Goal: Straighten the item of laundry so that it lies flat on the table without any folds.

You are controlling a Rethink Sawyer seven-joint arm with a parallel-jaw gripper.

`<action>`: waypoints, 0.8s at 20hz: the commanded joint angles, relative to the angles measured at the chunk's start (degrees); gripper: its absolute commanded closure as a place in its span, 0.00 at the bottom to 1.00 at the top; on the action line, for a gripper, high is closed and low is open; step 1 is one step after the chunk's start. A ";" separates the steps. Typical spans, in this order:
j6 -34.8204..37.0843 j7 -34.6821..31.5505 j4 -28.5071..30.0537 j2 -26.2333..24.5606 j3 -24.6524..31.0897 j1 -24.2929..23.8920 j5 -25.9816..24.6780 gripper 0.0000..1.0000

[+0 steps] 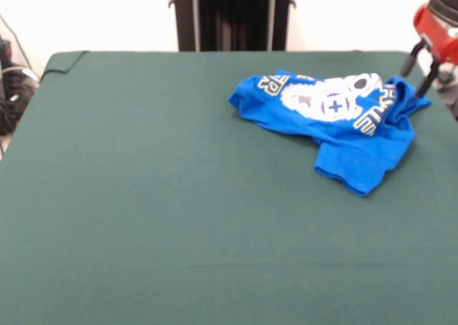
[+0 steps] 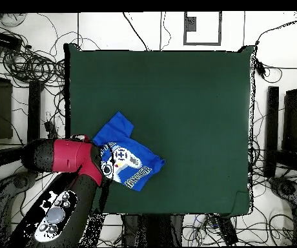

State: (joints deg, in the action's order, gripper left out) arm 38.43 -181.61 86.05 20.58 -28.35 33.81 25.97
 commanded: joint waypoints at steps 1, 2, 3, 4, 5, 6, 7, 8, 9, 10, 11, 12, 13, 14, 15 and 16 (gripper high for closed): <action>5.76 -5.96 2.15 -3.29 1.24 1.68 -3.93 0.00; 9.09 -4.59 1.14 -3.84 -2.24 2.68 -7.42 0.00; 10.59 -3.34 0.94 -3.69 -4.00 2.94 -9.46 0.00; 12.08 -0.95 1.27 -2.69 -5.69 2.76 -11.97 0.00; 13.24 0.26 1.14 -2.15 -6.91 2.79 -13.78 0.00; 13.41 2.57 1.89 -0.53 -7.30 2.04 -15.60 0.00; 13.61 3.42 2.20 0.39 -7.37 1.58 -16.76 0.00; 13.14 4.94 2.87 1.60 -7.19 0.77 -18.02 0.00; 12.66 5.14 3.46 2.42 -6.50 0.06 -18.71 0.00; 11.44 5.90 4.15 2.99 -6.04 -0.87 -20.03 0.00; 10.60 5.60 4.74 3.50 -5.18 -1.58 -20.81 0.00; 9.30 5.74 5.24 3.91 -4.25 -2.74 -21.40 0.00; 8.44 5.39 5.58 4.01 -3.65 -3.23 -22.08 0.00; 6.08 5.11 6.60 3.98 -2.54 -4.24 -22.45 0.00; 4.61 4.56 7.16 3.92 -1.60 -4.81 -22.67 0.00; 1.22 4.12 8.68 3.94 0.33 -6.32 -22.15 0.00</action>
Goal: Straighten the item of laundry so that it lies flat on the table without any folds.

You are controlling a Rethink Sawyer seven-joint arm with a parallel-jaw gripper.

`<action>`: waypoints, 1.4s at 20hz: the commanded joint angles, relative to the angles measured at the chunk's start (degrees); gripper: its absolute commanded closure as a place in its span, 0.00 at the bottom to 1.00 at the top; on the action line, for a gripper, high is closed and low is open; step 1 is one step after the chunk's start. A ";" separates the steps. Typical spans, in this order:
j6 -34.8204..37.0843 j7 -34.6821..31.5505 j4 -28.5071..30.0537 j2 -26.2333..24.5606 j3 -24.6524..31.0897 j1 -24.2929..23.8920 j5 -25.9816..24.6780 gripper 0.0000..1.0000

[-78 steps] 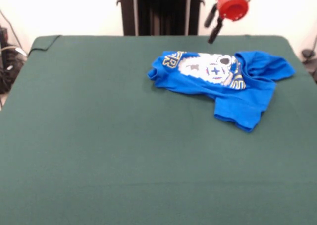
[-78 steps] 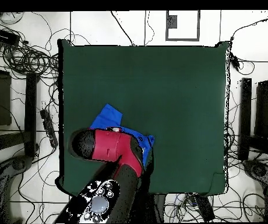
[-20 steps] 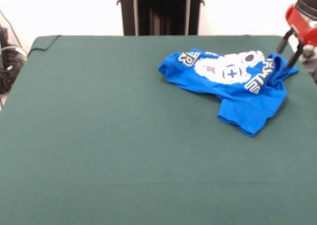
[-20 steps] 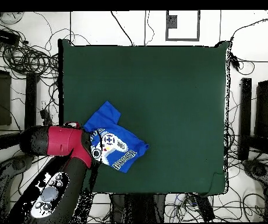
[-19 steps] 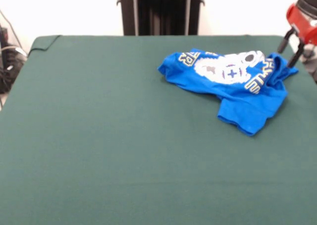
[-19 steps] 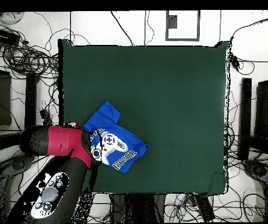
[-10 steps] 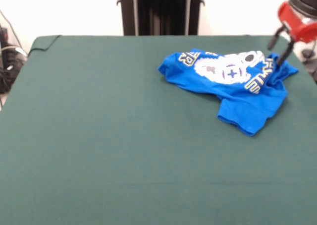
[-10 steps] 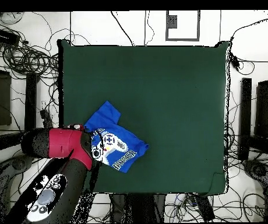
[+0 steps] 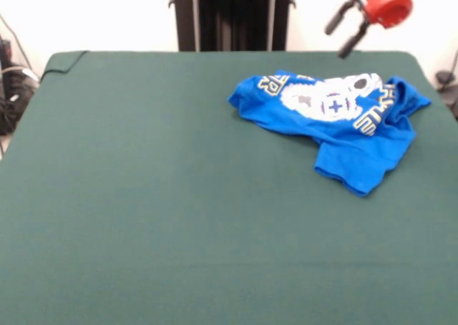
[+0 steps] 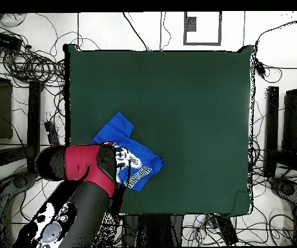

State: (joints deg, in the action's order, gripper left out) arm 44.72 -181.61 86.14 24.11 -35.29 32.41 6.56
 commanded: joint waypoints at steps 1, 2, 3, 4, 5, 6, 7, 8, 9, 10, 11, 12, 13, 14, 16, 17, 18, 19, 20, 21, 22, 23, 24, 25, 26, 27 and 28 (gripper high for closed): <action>-7.70 3.54 9.65 0.28 9.14 -6.01 -2.05 0.00; -10.33 2.97 10.72 0.14 11.02 -7.10 -1.34 0.00; -12.49 2.27 11.44 -0.14 12.69 -7.92 -0.43 0.00; -14.65 1.57 12.16 -0.42 14.36 -8.74 0.48 0.00; -15.14 0.85 11.88 -0.95 14.61 -8.64 0.37 0.00; -16.61 0.02 12.47 -1.19 16.24 -9.39 1.45 0.00; -16.98 -0.66 12.29 -1.59 16.47 -9.31 1.50 0.00; -17.53 -1.47 12.15 -2.17 17.07 -9.46 1.83 0.00; -18.03 -1.95 12.13 -2.46 17.49 -9.61 1.86 0.00; -19.20 -2.49 12.38 -2.89 18.40 -10.13 2.22 0.00; -19.64 -3.02 12.18 -3.37 18.48 -10.09 2.10 0.00; -20.01 -3.82 11.57 -4.44 18.06 -9.67 1.85 0.00; -20.22 -4.14 11.34 -4.93 17.94 -9.55 1.76 0.00; -20.31 -4.61 10.85 -5.78 17.45 -9.15 1.59 0.00; -20.91 -4.68 10.65 -6.60 17.41 -9.11 1.45 0.00; -21.07 -4.75 10.58 -6.86 17.42 -9.09 1.47 0.00; -21.60 -4.69 10.64 -7.10 17.69 -9.30 1.51 0.00; -21.56 -4.74 10.56 -7.26 17.72 -9.29 1.58 0.00; -21.24 -4.79 10.35 -7.50 17.29 -9.04 1.39 0.00; -21.46 -4.82 10.38 -7.59 17.36 -9.10 1.40 0.00; -21.49 -4.67 10.23 -7.91 16.95 -9.04 1.04 0.00; -21.28 -4.58 10.00 -8.34 16.26 -8.79 0.59 0.00; -21.06 -4.50 9.76 -8.77 15.57 -8.55 0.15 0.00; -20.46 -4.13 9.60 -9.22 14.67 -8.43 -0.51 0.00; -19.85 -3.76 9.45 -9.68 13.76 -8.30 -1.16 0.00; -19.85 -3.38 9.53 -9.98 13.32 -8.46 -1.61 0.00; -20.25 -2.47 9.78 -10.41 13.02 -9.10 -2.40 0.00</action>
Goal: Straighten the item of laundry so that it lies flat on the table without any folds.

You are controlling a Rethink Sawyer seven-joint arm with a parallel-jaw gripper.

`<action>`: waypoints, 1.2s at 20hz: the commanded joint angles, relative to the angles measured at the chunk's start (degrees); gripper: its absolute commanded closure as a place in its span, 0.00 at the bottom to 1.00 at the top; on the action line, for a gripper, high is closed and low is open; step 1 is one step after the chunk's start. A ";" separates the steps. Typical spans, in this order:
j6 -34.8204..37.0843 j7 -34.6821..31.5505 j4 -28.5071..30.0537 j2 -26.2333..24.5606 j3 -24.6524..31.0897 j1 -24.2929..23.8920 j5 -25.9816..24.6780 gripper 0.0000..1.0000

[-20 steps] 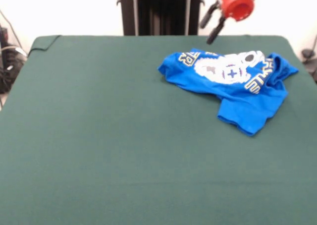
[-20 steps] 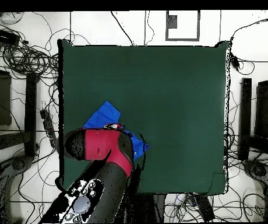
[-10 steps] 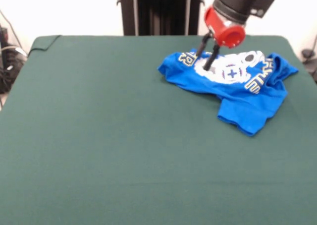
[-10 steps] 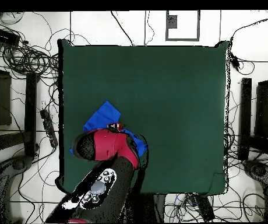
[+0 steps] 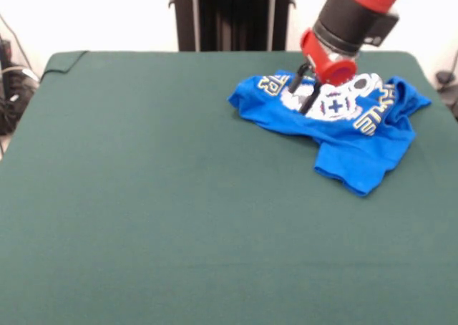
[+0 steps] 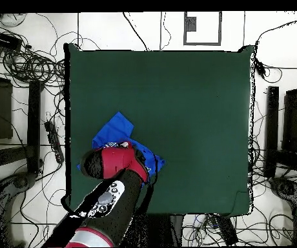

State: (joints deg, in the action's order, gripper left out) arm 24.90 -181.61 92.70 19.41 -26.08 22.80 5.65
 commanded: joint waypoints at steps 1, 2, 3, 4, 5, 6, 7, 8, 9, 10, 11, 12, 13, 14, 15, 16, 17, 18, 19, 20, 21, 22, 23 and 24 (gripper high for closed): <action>-0.13 -2.22 3.12 -6.09 3.17 0.51 -1.87 0.00; 0.23 -1.81 2.94 -6.77 2.42 0.28 -2.44 0.00; 0.43 -1.73 2.85 -7.14 2.07 0.14 -2.71 0.00; 0.89 -1.75 2.31 -8.14 1.04 0.26 -3.30 0.00; 0.77 -1.87 2.26 -8.80 0.87 -0.08 -3.37 0.00; 0.65 -1.99 2.21 -9.47 0.70 -0.43 -3.44 0.00; 0.33 -1.90 2.42 -9.76 1.09 -1.03 -3.33 0.00; 0.87 -1.73 2.74 -10.11 1.39 -2.04 -3.11 0.00; 1.82 -1.55 2.81 -10.20 1.44 -2.47 -3.08 0.00; 3.06 -1.16 3.10 -10.02 2.09 -3.39 -2.83 0.00; 3.73 -1.30 2.94 -10.26 1.59 -3.32 -2.99 0.00; 3.68 -1.51 2.69 -10.88 0.96 -3.20 -3.26 0.00; 3.29 -1.73 2.50 -11.23 0.55 -3.04 -3.46 0.00; 2.02 -1.71 2.13 -12.22 -0.24 -3.14 -4.09 0.00; 0.87 -1.51 1.93 -12.81 -0.51 -3.41 -4.43 0.00; -0.90 -1.49 1.61 -13.82 -0.90 -3.81 -4.79 0.00; -1.51 -1.25 1.43 -14.22 -1.07 -4.09 -5.07 0.00; -2.61 -0.67 1.35 -14.48 -1.11 -4.72 -5.61 0.00; -3.07 -0.25 1.34 -14.46 -1.01 -5.15 -5.98 0.00; -3.66 0.19 1.51 -14.18 -0.81 -5.59 -6.37 0.00; -3.86 0.32 1.59 -14.00 -0.86 -5.70 -6.64 0.00; -4.06 0.46 1.67 -13.83 -0.90 -5.81 -6.92 0.00; -4.39 0.61 1.73 -13.70 -0.84 -6.04 -7.21 0.00; -4.76 0.32 1.44 -14.05 -1.53 -5.71 -7.68 0.00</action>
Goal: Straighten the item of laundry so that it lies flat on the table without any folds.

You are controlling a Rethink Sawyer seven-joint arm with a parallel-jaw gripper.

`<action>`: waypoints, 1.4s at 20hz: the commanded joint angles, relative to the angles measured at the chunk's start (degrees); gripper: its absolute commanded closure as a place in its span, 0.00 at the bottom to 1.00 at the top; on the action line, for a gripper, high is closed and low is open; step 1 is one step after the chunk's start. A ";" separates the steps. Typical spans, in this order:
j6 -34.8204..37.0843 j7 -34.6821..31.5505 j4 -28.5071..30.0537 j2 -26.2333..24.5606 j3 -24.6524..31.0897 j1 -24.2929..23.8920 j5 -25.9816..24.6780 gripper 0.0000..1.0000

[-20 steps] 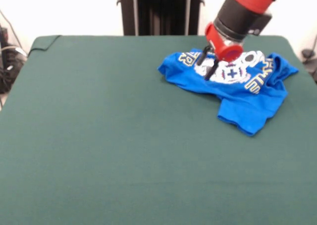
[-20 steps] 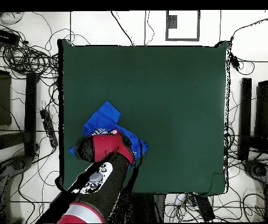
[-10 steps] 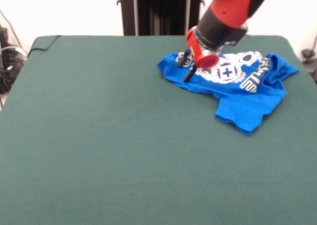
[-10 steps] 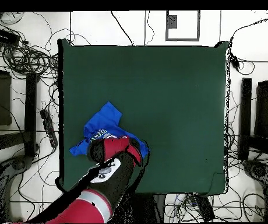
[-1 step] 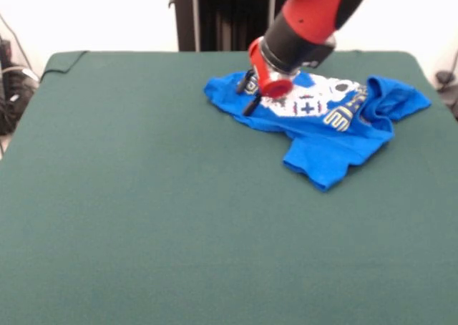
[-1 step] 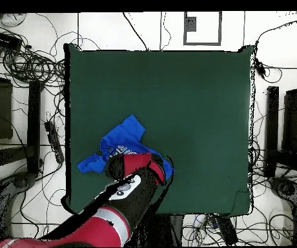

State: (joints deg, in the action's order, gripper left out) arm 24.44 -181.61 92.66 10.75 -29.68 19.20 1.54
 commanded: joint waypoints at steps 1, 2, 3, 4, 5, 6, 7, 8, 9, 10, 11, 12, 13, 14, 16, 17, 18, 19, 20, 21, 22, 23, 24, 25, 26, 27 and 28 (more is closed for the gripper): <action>-4.67 0.02 1.19 -5.75 1.38 -1.78 -4.04 0.00; -4.64 -0.92 0.11 -7.21 -1.49 -0.38 -5.04 0.00; -4.61 -1.87 -0.97 -8.68 -4.37 1.02 -6.03 0.00; -5.29 -3.76 -2.57 -11.58 -9.49 3.31 -7.44 0.00; -6.13 -3.97 -3.15 -12.59 -11.69 3.59 -8.37 0.00; -7.78 -4.01 -3.95 -14.02 -15.26 3.91 -10.16 0.00; -8.88 -3.40 -4.29 -14.32 -17.29 3.58 -11.57 0.00; -9.97 -2.79 -4.63 -14.62 -19.31 3.25 -12.97 0.00; -10.75 -2.28 -4.83 -14.56 -20.44 2.89 -14.03 0.00; -12.67 -1.94 -5.41 -15.08 -22.52 2.25 -15.53 0.00; -13.78 -2.00 -5.75 -15.36 -23.42 1.79 -16.41 0.00; -15.41 -1.86 -6.22 -15.68 -24.04 0.92 -17.12 0.00; -17.04 -1.73 -6.70 -15.99 -24.66 0.04 -17.84 0.00; -18.66 -1.59 -7.17 -16.31 -25.28 -0.83 -18.55 0.00; -20.49 -0.64 -7.51 -15.25 -24.01 -2.72 -19.26 0.00; -20.50 -0.23 -7.54 -14.67 -23.25 -3.28 -19.51 0.00; -19.55 1.33 -7.13 -12.44 -21.27 -4.16 -20.12 0.00; -18.45 1.90 -6.64 -11.14 -20.43 -3.97 -20.36 0.00; -15.70 3.86 -5.63 -7.86 -18.38 -4.28 -20.95 0.00; -13.85 5.24 -4.70 -5.31 -16.61 -4.45 -21.35 0.00; -10.72 7.91 -3.13 -0.40 -13.07 -5.50 -21.86 0.00; -9.49 8.67 -2.36 1.82 -11.42 -5.84 -22.09 0.00; -6.49 10.84 -0.88 6.26 -7.53 -7.38 -22.03 0.00; -4.52 11.53 -0.25 8.39 -5.73 -7.85 -21.74 0.00; -2.55 12.22 0.37 10.53 -3.93 -8.32 -21.45 0.00; -0.60 12.32 0.88 12.03 -2.53 -8.56 -20.89 0.00; 1.34 12.42 1.40 13.53 -1.13 -8.79 -20.32 0.00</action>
State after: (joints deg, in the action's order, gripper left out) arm 13.53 -181.58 92.30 10.79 -47.77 11.26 -20.53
